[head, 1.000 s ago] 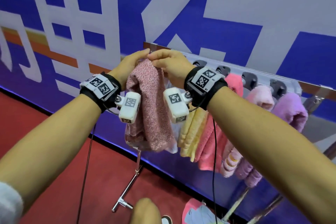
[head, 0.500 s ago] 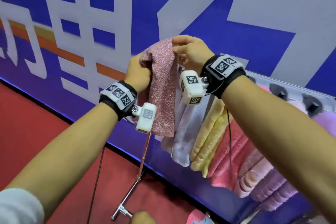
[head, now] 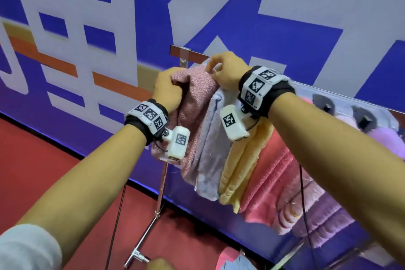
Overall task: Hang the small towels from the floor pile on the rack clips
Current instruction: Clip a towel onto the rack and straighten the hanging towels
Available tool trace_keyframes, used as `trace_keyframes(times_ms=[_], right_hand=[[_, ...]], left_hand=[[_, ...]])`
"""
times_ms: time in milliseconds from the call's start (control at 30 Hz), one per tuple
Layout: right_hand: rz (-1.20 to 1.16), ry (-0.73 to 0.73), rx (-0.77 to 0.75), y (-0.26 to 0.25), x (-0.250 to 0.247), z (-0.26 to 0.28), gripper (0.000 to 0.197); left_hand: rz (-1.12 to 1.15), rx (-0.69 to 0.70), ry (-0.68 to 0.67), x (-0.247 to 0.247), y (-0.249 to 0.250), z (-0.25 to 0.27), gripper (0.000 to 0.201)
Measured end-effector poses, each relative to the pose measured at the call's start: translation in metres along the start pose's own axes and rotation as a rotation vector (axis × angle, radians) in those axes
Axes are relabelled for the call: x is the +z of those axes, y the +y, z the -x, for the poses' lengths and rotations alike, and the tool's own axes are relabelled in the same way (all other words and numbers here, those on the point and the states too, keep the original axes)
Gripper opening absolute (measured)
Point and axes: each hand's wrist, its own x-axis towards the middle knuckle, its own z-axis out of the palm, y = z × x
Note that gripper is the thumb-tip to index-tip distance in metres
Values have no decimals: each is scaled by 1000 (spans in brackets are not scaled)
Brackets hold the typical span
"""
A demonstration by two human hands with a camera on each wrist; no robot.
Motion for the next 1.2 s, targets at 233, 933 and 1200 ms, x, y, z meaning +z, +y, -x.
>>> trace_keyframes(times_ms=[233, 933, 1200], right_hand=[[-108, 121, 104, -4, 4, 8, 22], [268, 107, -207, -26, 26, 44, 46], [393, 155, -76, -27, 37, 35, 54]], left_hand=[[103, -10, 1, 0, 11, 9, 34], [-93, 14, -134, -5, -5, 18, 27], [86, 59, -151, -14, 14, 13, 38]])
